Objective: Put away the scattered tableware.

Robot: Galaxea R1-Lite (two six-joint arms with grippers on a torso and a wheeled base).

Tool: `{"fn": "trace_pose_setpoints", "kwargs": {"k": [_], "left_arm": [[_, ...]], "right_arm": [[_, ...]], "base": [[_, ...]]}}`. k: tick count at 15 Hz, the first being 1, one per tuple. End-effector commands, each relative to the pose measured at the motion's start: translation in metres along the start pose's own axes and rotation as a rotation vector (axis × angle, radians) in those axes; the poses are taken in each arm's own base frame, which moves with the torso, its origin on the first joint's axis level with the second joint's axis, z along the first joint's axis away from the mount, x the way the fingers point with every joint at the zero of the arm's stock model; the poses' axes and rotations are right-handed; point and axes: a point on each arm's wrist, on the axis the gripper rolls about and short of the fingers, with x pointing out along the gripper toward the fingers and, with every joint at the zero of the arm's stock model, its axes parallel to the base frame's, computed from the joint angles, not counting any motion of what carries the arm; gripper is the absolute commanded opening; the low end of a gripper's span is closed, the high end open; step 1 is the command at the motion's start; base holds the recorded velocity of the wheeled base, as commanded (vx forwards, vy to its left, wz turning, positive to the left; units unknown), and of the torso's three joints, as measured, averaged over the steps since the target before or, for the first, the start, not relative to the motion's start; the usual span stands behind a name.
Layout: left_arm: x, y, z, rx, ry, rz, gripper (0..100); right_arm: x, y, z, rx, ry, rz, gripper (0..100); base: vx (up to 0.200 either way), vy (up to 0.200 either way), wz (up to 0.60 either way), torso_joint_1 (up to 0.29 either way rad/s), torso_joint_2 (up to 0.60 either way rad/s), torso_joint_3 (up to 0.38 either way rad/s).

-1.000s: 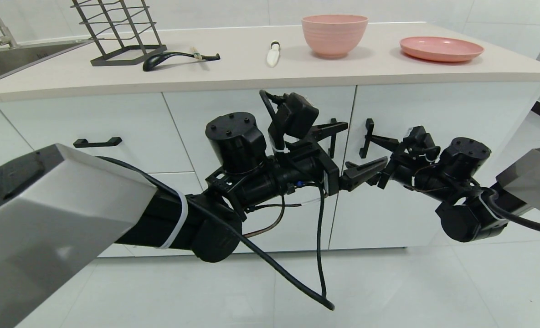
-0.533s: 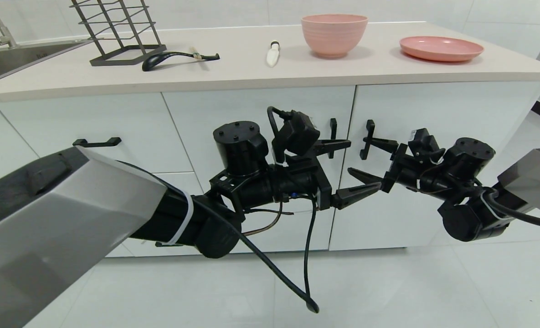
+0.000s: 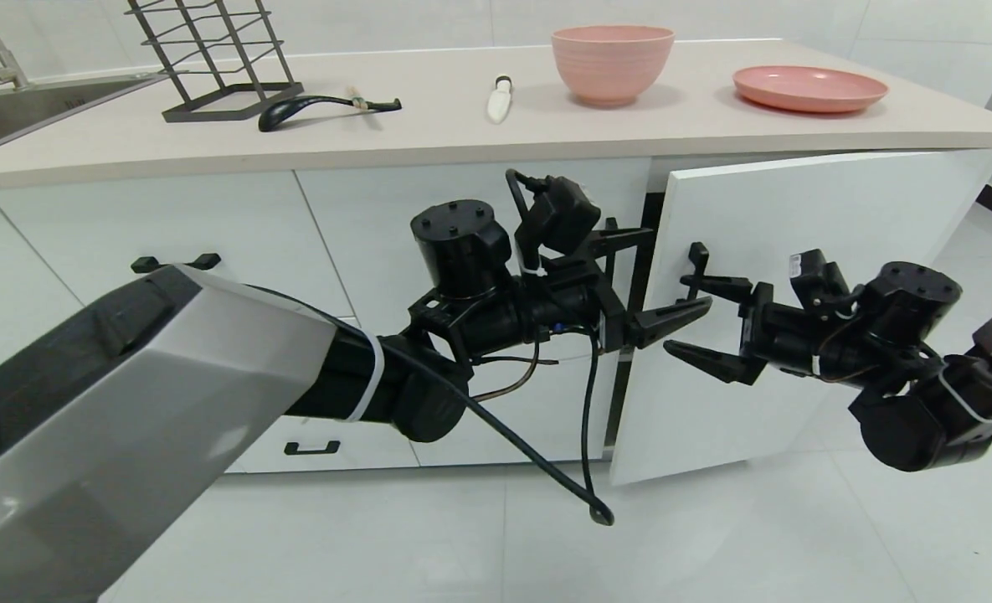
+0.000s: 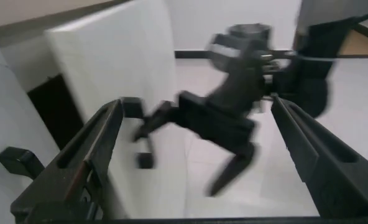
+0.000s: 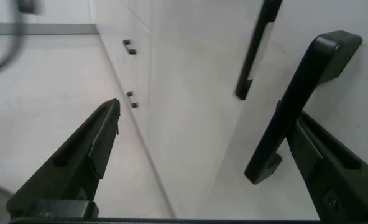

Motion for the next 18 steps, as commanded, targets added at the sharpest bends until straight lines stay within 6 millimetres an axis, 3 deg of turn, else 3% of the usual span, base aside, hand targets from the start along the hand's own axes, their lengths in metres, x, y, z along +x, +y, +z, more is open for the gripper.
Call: {"fn": "trace_pose_setpoints", "kwargs": {"k": [1, 2, 3, 5, 7, 9, 11, 15, 18], "left_arm": [[0.012, 0.008, -0.012, -0.005, -0.013, 0.036, 100], [0.012, 0.008, -0.012, -0.005, -0.013, 0.036, 100], [0.027, 0.009, -0.011, -0.053, -0.056, 0.075, 100], [0.04, 0.004, -0.015, -0.057, -0.081, 0.054, 100], [0.056, -0.011, -0.022, -0.068, -0.092, 0.008, 100], [0.075, -0.044, -0.029, -0.1, -0.121, -0.064, 100], [0.081, -0.055, -0.027, -0.106, -0.128, -0.088, 100], [0.081, -0.055, -0.027, -0.114, -0.136, -0.086, 100], [0.082, -0.055, -0.036, -0.118, -0.131, -0.087, 100]], "right_arm": [[-0.024, 0.029, 0.04, -0.017, -0.008, 0.035, 100], [-0.025, 0.03, 0.041, -0.016, -0.008, 0.035, 100], [-0.036, 0.048, 0.053, -0.016, -0.003, 0.049, 100], [-0.041, 0.056, 0.056, -0.009, 0.002, 0.049, 100], [-0.046, 0.06, 0.054, -0.021, 0.004, 0.038, 100], [-0.052, 0.061, 0.048, -0.017, 0.025, 0.015, 100], [-0.061, 0.054, 0.041, -0.015, 0.055, -0.05, 100], [-0.088, 0.039, 0.026, 0.005, 0.117, -0.167, 100], [-0.091, 0.039, 0.018, 0.03, 0.134, -0.177, 100]], "base": [[0.0, 0.0, 0.0, 0.0, 0.0, 0.0], [0.0, 0.0, 0.0, 0.0, 0.0, 0.0], [0.0, 0.0, 0.0, 0.0, 0.0, 0.0], [0.0, 0.0, 0.0, 0.0, 0.0, 0.0], [0.0, 0.0, 0.0, 0.0, 0.0, 0.0], [0.0, 0.0, 0.0, 0.0, 0.0, 0.0], [0.0, 0.0, 0.0, 0.0, 0.0, 0.0], [0.0, 0.0, 0.0, 0.0, 0.0, 0.0], [0.0, 0.0, 0.0, 0.0, 0.0, 0.0]]}}
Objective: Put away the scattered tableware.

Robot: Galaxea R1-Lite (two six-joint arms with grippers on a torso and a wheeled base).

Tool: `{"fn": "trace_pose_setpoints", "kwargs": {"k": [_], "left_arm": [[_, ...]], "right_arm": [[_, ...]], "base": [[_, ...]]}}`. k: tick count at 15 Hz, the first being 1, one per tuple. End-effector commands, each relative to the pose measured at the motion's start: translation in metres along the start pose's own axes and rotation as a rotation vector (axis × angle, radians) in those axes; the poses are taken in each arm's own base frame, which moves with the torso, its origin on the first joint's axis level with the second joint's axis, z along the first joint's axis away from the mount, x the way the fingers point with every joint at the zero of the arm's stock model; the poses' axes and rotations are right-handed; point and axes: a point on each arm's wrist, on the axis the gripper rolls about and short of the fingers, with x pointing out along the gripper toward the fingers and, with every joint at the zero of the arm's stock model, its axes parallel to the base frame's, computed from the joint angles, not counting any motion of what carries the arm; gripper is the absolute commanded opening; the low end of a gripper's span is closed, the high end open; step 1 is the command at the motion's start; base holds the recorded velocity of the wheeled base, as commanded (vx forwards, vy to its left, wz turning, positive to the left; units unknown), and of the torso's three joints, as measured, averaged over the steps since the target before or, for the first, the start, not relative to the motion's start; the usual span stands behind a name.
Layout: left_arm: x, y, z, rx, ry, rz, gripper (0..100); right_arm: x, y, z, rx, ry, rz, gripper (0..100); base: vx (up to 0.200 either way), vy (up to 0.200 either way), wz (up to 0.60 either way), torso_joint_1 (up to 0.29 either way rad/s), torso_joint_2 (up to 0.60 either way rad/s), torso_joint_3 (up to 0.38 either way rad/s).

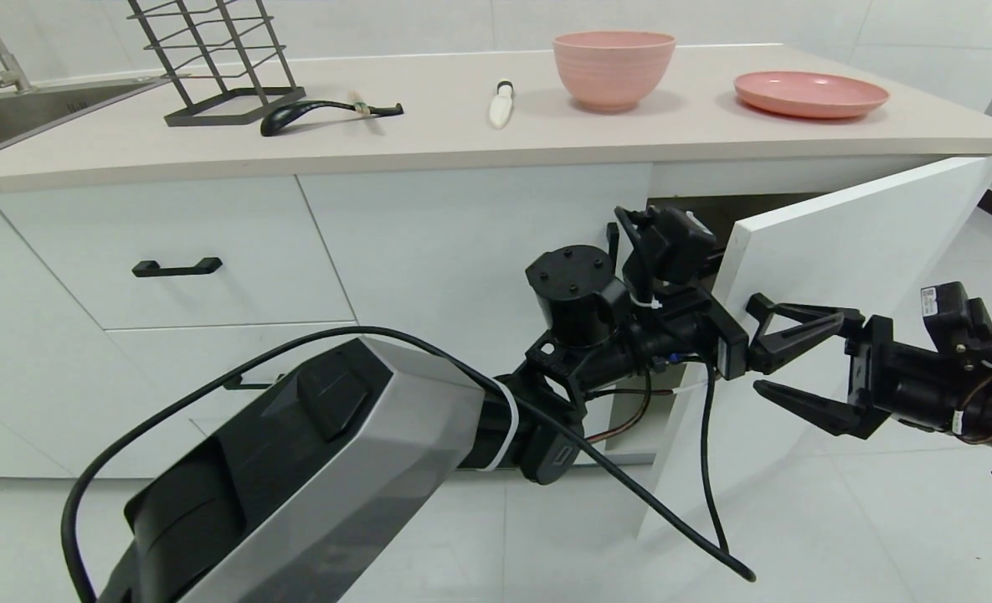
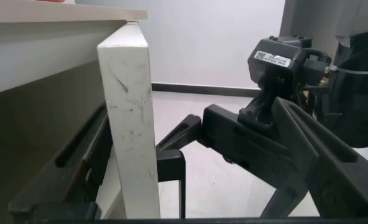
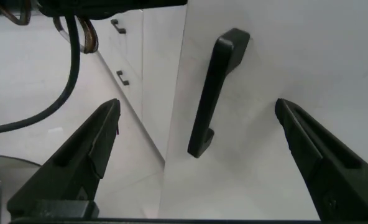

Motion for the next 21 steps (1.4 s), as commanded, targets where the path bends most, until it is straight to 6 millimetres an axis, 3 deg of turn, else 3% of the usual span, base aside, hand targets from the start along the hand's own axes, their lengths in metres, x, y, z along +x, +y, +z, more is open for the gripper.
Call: {"fn": "trace_pose_setpoints", "kwargs": {"k": [1, 4, 5, 8, 10, 11, 12, 15, 18, 21], "left_arm": [[0.0, 0.0, -0.008, -0.008, 0.009, -0.003, 100], [0.0, 0.001, -0.007, -0.015, 0.006, 0.034, 100], [0.0, 0.002, -0.006, -0.035, 0.008, 0.077, 100], [0.0, 0.002, -0.005, -0.067, 0.005, 0.113, 100], [0.0, 0.003, -0.005, -0.083, 0.005, 0.125, 100], [0.0, 0.003, -0.008, -0.101, 0.009, 0.146, 100], [0.0, 0.003, -0.009, -0.099, 0.008, 0.149, 100], [-0.002, 0.007, -0.006, -0.094, 0.005, 0.156, 100], [-0.001, 0.004, -0.009, -0.098, 0.007, 0.15, 100], [0.008, -0.013, -0.008, -0.109, 0.004, 0.115, 100]], "right_arm": [[-0.001, 0.002, -0.011, 0.047, 0.029, -0.008, 100], [-0.009, 0.011, -0.005, 0.045, 0.036, -0.015, 100], [-0.013, 0.018, 0.007, 0.016, 0.025, -0.018, 100], [-0.031, 0.048, 0.011, 0.066, 0.065, -0.028, 100], [-0.036, 0.054, 0.015, 0.061, 0.066, -0.029, 100], [-0.044, 0.064, 0.035, 0.004, 0.037, -0.049, 100], [-0.046, 0.068, 0.039, -0.003, 0.034, -0.057, 100], [-0.076, 0.115, 0.065, -0.068, 0.0, -0.081, 100], [-0.087, 0.127, 0.09, -0.187, -0.071, -0.127, 100], [-0.096, 0.126, 0.094, -0.216, -0.049, -0.233, 100]], "base": [[0.0, 0.0, 0.0, 0.0, 0.0, 0.0], [0.0, 0.0, 0.0, 0.0, 0.0, 0.0], [0.0, 0.0, 0.0, 0.0, 0.0, 0.0], [0.0, 0.0, 0.0, 0.0, 0.0, 0.0], [0.0, 0.0, 0.0, 0.0, 0.0, 0.0], [0.0, 0.0, 0.0, 0.0, 0.0, 0.0], [0.0, 0.0, 0.0, 0.0, 0.0, 0.0], [0.0, 0.0, 0.0, 0.0, 0.0, 0.0], [0.0, 0.0, 0.0, 0.0, 0.0, 0.0], [0.0, 0.0, 0.0, 0.0, 0.0, 0.0]]}}
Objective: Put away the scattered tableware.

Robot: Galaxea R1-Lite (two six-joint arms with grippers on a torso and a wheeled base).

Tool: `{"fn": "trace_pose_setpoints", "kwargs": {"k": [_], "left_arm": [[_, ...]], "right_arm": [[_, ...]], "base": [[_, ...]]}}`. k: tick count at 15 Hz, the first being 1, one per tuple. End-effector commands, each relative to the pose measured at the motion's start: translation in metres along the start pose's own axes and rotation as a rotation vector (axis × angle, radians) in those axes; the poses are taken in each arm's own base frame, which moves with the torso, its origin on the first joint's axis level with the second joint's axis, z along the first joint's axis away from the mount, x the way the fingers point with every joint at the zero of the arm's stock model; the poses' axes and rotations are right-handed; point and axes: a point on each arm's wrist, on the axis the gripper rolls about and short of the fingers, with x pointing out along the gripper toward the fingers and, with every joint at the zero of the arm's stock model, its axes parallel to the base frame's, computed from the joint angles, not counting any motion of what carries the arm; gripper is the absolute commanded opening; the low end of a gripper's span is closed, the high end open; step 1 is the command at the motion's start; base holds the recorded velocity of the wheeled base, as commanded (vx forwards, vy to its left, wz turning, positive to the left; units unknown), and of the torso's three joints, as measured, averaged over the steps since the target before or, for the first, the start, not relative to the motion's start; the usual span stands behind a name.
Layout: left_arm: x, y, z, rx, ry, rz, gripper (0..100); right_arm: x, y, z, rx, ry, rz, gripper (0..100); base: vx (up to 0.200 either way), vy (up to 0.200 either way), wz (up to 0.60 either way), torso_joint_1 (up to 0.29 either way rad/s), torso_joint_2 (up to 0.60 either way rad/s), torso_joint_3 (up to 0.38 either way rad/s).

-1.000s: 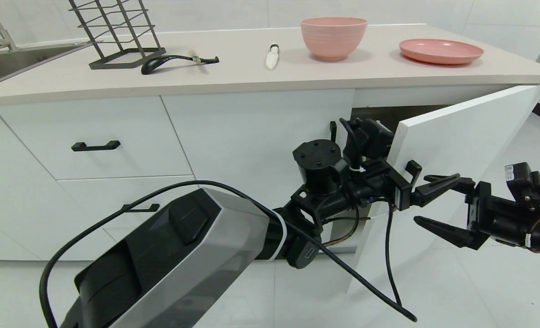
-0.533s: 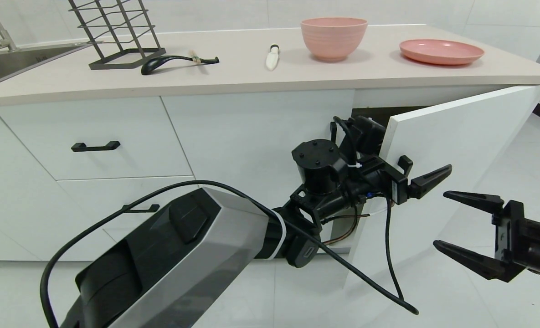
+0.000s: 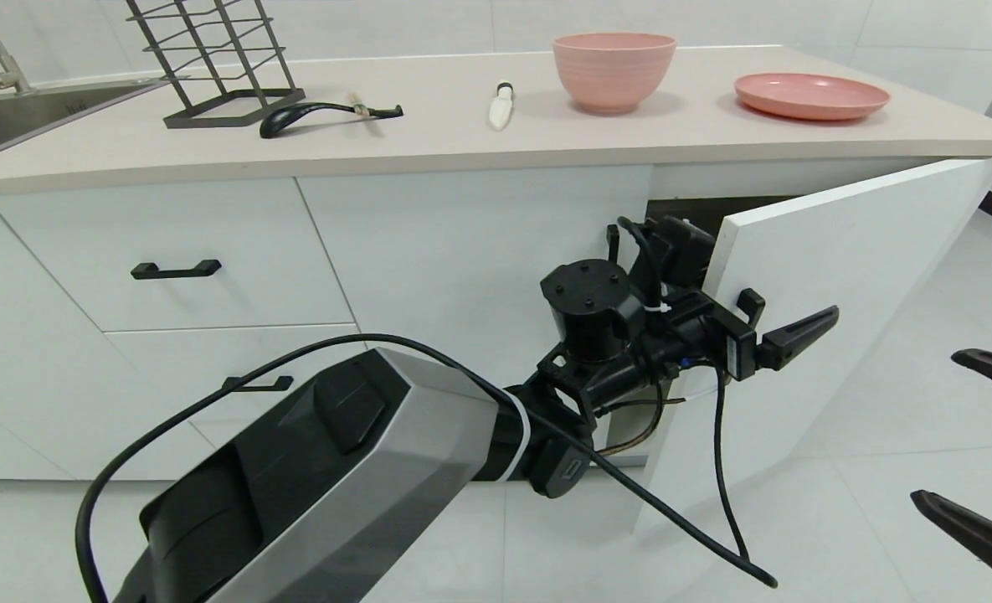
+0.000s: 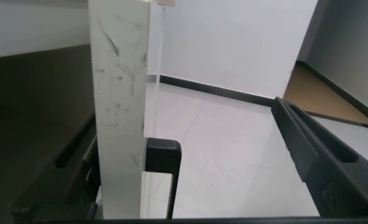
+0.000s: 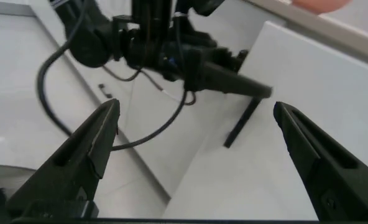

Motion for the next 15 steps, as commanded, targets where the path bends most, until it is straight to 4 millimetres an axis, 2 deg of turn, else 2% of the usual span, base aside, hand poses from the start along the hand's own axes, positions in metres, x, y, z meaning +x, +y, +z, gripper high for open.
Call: {"fn": "trace_pose_setpoints", "kwargs": {"k": [1, 2, 12, 15], "left_arm": [[0.004, -0.011, 0.0, -0.007, 0.0, -0.023, 100], [0.006, -0.017, -0.001, -0.012, -0.001, -0.033, 100], [0.02, -0.063, -0.019, -0.051, 0.028, -0.121, 100], [0.024, -0.078, -0.034, -0.067, 0.045, -0.133, 100]], "right_arm": [[-0.011, -0.002, 0.007, -0.05, 0.019, -0.095, 100], [-0.015, -0.006, 0.006, -0.055, 0.044, -0.142, 100], [-0.023, 0.005, 0.027, -0.158, -0.027, -0.149, 100], [-0.022, 0.003, 0.03, -0.178, -0.039, -0.152, 100]], "base": [[0.0, 0.0, 0.0, 0.0, 0.0, 0.0], [0.0, 0.0, 0.0, 0.0, 0.0, 0.0], [0.0, 0.0, 0.0, 0.0, 0.0, 0.0], [0.0, 0.0, 0.0, 0.0, 0.0, 0.0]]}}
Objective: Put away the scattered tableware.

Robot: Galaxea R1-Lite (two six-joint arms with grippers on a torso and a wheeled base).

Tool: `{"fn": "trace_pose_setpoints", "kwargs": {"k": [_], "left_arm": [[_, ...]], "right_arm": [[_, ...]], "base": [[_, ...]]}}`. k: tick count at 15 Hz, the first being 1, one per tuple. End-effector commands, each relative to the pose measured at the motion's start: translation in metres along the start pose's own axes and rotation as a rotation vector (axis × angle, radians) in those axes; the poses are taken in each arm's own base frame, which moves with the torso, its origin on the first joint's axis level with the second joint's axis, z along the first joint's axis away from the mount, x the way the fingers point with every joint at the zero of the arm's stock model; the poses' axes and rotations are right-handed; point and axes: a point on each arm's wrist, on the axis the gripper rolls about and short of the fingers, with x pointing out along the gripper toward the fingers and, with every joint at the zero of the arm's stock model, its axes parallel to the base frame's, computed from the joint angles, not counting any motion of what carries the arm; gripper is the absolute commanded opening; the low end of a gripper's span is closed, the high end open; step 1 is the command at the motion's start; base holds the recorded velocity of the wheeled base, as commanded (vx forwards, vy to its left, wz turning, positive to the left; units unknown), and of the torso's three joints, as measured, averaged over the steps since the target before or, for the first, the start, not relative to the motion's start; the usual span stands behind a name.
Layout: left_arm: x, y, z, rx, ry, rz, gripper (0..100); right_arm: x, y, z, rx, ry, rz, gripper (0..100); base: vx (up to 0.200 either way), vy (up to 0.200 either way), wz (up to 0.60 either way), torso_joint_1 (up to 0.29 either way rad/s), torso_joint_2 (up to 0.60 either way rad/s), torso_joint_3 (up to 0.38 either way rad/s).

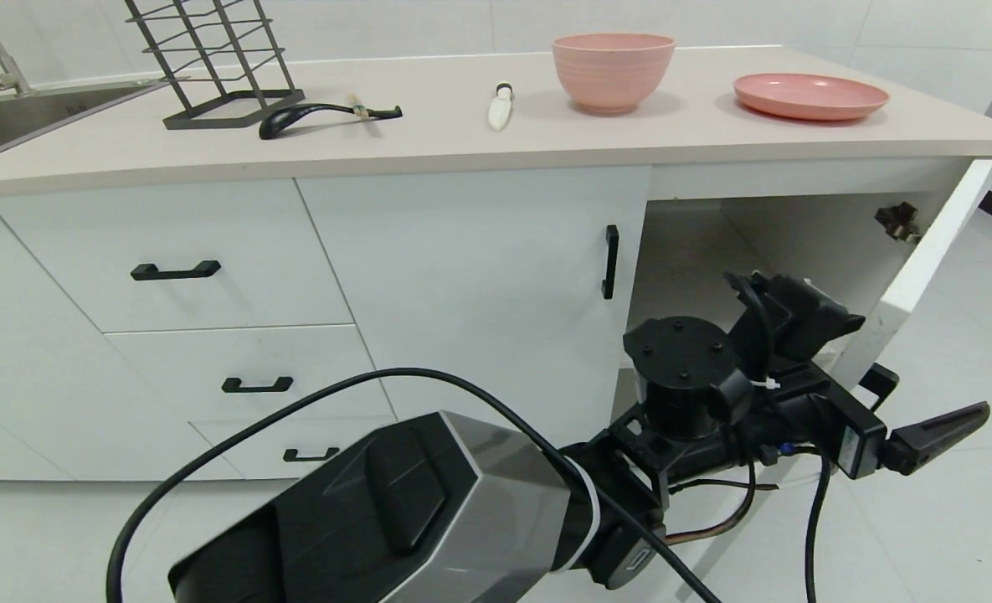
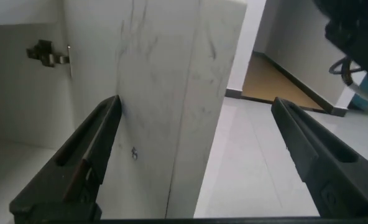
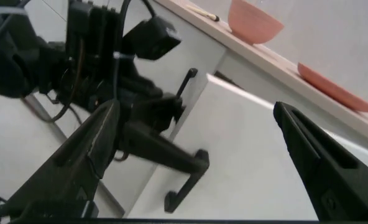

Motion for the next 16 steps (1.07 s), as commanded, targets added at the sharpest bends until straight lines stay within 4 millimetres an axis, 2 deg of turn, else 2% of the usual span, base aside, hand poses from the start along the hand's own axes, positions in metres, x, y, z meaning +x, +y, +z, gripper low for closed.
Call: {"fn": "trace_pose_setpoints", "kwargs": {"k": [1, 6, 9, 12, 15, 16], "left_arm": [[0.004, -0.011, -0.016, -0.015, 0.017, -0.017, 100], [0.011, -0.028, -0.039, -0.022, 0.007, -0.054, 100], [0.014, -0.034, -0.048, -0.023, -0.01, -0.071, 100], [0.02, -0.042, -0.056, -0.026, -0.016, -0.091, 100], [0.035, -0.059, -0.062, -0.024, -0.052, -0.133, 100], [0.044, -0.068, -0.065, -0.028, -0.062, -0.155, 100]], "right_arm": [[0.001, -0.002, 0.003, -0.014, -0.01, -0.002, 100], [0.013, -0.024, 0.026, -0.126, -0.096, -0.025, 100], [0.017, -0.032, 0.039, -0.184, -0.139, -0.036, 100], [0.017, -0.033, 0.042, -0.2, -0.15, -0.039, 100], [0.019, -0.038, 0.056, -0.266, -0.199, -0.043, 100], [0.02, -0.038, 0.066, -0.296, -0.247, -0.032, 100]], "base": [[0.0, 0.0, 0.0, 0.0, 0.0, 0.0], [0.0, 0.0, 0.0, 0.0, 0.0, 0.0], [0.0, 0.0, 0.0, 0.0, 0.0, 0.0], [0.0, 0.0, 0.0, 0.0, 0.0, 0.0], [0.0, 0.0, 0.0, 0.0, 0.0, 0.0], [0.0, 0.0, 0.0, 0.0, 0.0, 0.0]]}}
